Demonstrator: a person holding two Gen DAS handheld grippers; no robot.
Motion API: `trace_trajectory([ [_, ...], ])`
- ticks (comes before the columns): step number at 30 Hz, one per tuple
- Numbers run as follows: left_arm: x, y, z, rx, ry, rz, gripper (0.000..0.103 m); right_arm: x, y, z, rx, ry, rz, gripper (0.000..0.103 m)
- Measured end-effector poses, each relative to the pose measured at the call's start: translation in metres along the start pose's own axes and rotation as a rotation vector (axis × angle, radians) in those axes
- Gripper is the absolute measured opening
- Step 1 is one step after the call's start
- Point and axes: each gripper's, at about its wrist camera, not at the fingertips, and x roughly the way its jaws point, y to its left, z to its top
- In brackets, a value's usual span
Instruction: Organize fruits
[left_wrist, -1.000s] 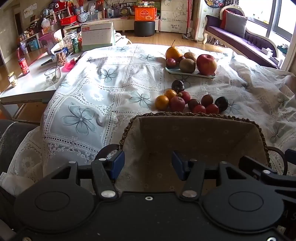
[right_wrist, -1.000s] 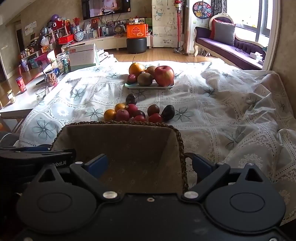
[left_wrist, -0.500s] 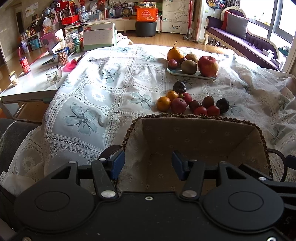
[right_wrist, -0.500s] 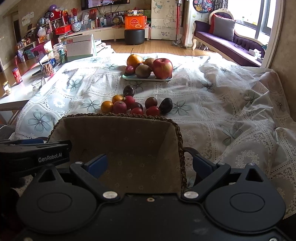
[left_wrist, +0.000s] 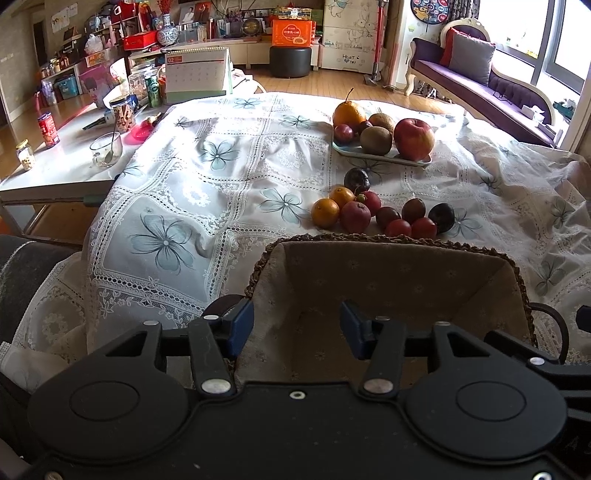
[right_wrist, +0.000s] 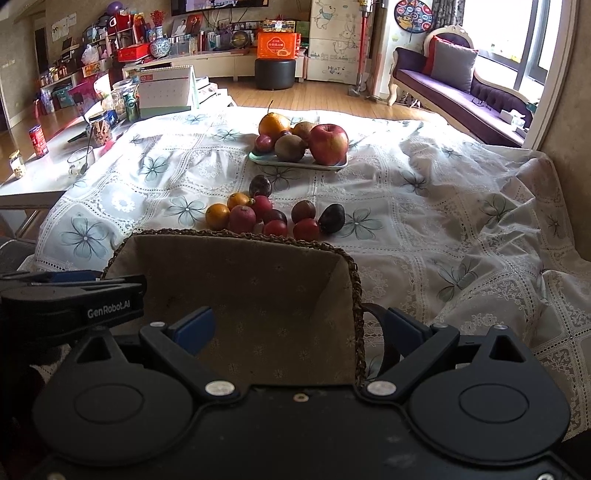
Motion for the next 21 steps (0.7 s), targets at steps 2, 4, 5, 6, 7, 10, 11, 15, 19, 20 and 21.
trace_trajectory([
  [2, 0.001, 0.001, 0.000, -0.002, 0.012, -0.013, 0.055, 0.001, 0.000, 0.000, -0.005, 0.002, -0.005, 0.101],
  [4, 0.003, 0.002, 0.001, -0.009, 0.028, -0.026, 0.055, 0.002, 0.000, 0.001, -0.002, 0.007, -0.003, 0.101],
  [5, 0.004, 0.003, 0.001, -0.014, 0.033, -0.030, 0.055, 0.002, -0.001, 0.001, -0.003, 0.013, 0.003, 0.101],
  [6, 0.004, 0.003, 0.001, -0.017, 0.036, -0.032, 0.055, 0.003, -0.001, 0.002, -0.009, 0.019, 0.008, 0.101],
  [7, 0.004, 0.004, 0.001, -0.016, 0.038, -0.032, 0.054, 0.003, -0.001, 0.002, -0.015, 0.023, 0.014, 0.101],
  [10, 0.004, 0.004, 0.001, -0.006, 0.037, -0.031, 0.054, 0.002, -0.002, 0.003, -0.017, 0.029, 0.030, 0.101],
  [11, 0.003, 0.003, 0.001, -0.002, 0.040, -0.030, 0.054, 0.003, -0.002, 0.004, -0.018, 0.035, 0.038, 0.101],
  [15, 0.006, 0.003, 0.005, 0.013, 0.079, -0.059, 0.054, 0.003, -0.004, 0.006, 0.000, 0.060, 0.073, 0.101],
  [19, 0.010, 0.005, 0.009, 0.005, 0.102, -0.071, 0.054, 0.004, -0.007, 0.009, 0.015, 0.081, 0.096, 0.101],
  [20, 0.010, 0.006, 0.010, 0.004, 0.104, -0.069, 0.054, 0.004, -0.008, 0.009, 0.024, 0.081, 0.094, 0.101],
  [21, 0.011, 0.007, 0.011, 0.004, 0.106, -0.069, 0.054, 0.004, -0.009, 0.010, 0.029, 0.081, 0.091, 0.101],
])
